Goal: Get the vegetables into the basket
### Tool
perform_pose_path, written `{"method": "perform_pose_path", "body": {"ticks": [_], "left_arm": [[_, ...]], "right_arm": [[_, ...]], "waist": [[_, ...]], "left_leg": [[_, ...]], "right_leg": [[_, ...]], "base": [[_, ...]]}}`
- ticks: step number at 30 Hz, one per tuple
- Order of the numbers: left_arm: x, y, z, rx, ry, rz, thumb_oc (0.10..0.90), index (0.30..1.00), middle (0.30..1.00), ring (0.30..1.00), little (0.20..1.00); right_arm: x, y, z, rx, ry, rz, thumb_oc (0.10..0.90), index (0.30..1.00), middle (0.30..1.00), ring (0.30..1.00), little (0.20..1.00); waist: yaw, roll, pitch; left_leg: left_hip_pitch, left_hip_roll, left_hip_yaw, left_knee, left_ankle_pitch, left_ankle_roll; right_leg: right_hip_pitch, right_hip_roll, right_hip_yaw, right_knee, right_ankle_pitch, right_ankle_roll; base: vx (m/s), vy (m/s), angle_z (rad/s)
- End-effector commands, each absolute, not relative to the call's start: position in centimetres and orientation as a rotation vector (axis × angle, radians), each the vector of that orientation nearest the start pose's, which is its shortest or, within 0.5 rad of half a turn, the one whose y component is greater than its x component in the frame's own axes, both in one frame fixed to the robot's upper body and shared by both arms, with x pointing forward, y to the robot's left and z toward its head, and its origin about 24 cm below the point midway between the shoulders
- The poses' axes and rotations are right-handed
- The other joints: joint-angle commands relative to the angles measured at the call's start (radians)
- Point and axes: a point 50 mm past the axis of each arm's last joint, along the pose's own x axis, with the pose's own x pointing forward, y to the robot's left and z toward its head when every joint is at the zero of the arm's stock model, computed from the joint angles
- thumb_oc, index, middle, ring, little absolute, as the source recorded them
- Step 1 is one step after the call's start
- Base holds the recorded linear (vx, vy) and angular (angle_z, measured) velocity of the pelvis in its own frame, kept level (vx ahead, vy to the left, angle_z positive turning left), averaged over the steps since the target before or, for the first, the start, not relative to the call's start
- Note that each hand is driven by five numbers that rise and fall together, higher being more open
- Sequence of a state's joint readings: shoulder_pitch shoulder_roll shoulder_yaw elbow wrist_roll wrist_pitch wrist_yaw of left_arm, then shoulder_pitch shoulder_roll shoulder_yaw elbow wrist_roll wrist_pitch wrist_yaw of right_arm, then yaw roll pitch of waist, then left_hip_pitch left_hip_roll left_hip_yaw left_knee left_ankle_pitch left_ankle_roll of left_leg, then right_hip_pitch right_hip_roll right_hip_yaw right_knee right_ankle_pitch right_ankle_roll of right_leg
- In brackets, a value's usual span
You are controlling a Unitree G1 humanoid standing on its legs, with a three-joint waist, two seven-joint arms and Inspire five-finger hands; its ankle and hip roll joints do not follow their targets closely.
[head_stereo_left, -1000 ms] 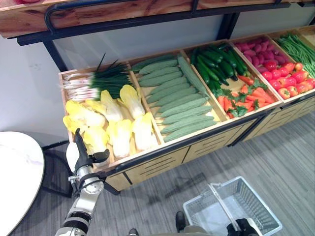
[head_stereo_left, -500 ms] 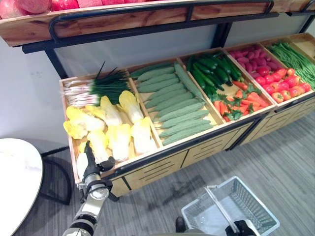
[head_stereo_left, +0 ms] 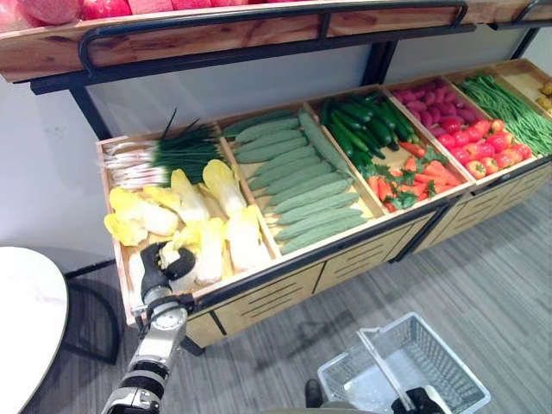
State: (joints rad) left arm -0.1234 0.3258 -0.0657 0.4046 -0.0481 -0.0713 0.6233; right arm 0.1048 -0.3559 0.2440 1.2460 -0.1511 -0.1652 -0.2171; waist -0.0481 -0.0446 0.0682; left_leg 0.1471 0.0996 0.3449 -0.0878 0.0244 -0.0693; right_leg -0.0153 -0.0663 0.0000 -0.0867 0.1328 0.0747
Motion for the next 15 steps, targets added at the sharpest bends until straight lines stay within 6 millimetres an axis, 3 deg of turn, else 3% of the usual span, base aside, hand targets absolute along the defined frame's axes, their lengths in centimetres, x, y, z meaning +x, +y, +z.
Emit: {"method": "perform_pose_path", "body": {"ticks": [1, 6, 10, 12, 13, 14, 15], "left_arm": [[28.8, 24.9, 9.1, 0.460, -0.315, 0.659, 0.400, 0.300, 0.300, 0.300, 0.300], [28.2, 24.8, 11.9, 0.510, -0.461, 0.642, 0.400, 0.300, 0.300, 0.300, 0.300], [27.4, 23.5, 12.8, 0.480, -0.524, 0.523, 0.400, 0.300, 0.300, 0.300, 0.300], [26.9, 23.0, 12.8, 0.336, -0.527, 0.464, 0.400, 0.300, 0.300, 0.300, 0.300], [26.7, 22.3, 12.3, 0.082, -0.488, 0.327, 0.400, 0.300, 0.300, 0.300, 0.300], [26.7, 22.4, 12.3, 0.080, -0.487, 0.326, 0.400, 0.300, 0.300, 0.300, 0.300], [26.5, 22.1, 12.2, -0.058, -0.477, 0.265, 0.400, 0.300, 0.300, 0.300, 0.300]], "right_arm": [[6.9, -28.0, -14.6, -0.716, 1.089, -0.047, 0.400, 0.300, 0.300, 0.300, 0.300], [6.6, -28.1, -14.7, -0.705, 1.095, -0.051, 0.400, 0.300, 0.300, 0.300, 0.300], [6.9, -28.2, -14.6, -0.693, 1.089, -0.067, 0.400, 0.300, 0.300, 0.300, 0.300], [7.0, -28.3, -14.5, -0.687, 1.088, -0.073, 0.400, 0.300, 0.300, 0.300, 0.300], [7.1, -28.6, -14.4, -0.689, 1.089, -0.075, 0.400, 0.300, 0.300, 0.300, 0.300], [7.1, -28.6, -14.4, -0.689, 1.090, -0.075, 0.400, 0.300, 0.300, 0.300, 0.300], [7.1, -28.7, -14.4, -0.689, 1.094, -0.073, 0.400, 0.300, 0.300, 0.300, 0.300]], "waist": [[-0.002, -0.029, -0.012], [0.010, -0.031, -0.008], [0.017, -0.027, -0.005], [0.018, -0.027, -0.003], [0.015, -0.023, 0.000], [0.015, -0.023, -0.002], [0.013, -0.020, -0.002]], "left_leg": [[-0.004, 0.033, -0.065, 0.001, -0.046, -0.034], [-0.006, 0.032, -0.071, 0.001, -0.046, -0.033], [-0.007, 0.027, -0.077, 0.001, -0.046, -0.031], [-0.009, 0.025, -0.079, 0.001, -0.045, -0.029], [-0.007, 0.024, -0.079, 0.001, -0.043, -0.027], [-0.008, 0.024, -0.079, 0.001, -0.043, -0.027], [-0.008, 0.022, -0.078, 0.001, -0.043, -0.027]], "right_leg": [[0.028, -0.076, -0.044, -0.001, -0.015, 0.086], [0.031, -0.080, -0.051, -0.001, -0.017, 0.087], [0.034, -0.086, -0.058, -0.001, -0.016, 0.087], [0.033, -0.088, -0.059, -0.001, -0.014, 0.087], [0.035, -0.090, -0.060, -0.001, -0.012, 0.087], [0.034, -0.090, -0.059, -0.001, -0.011, 0.087], [0.033, -0.092, -0.058, -0.001, -0.010, 0.087]], "base": [[0.00, 0.000, 0.00], [0.00, 0.003, 0.01], [-0.01, 0.008, 0.02], [-0.03, 0.020, 0.05], [-0.03, 0.019, 0.09], [-0.02, 0.028, 0.10], [-0.01, 0.016, 0.08]]}}
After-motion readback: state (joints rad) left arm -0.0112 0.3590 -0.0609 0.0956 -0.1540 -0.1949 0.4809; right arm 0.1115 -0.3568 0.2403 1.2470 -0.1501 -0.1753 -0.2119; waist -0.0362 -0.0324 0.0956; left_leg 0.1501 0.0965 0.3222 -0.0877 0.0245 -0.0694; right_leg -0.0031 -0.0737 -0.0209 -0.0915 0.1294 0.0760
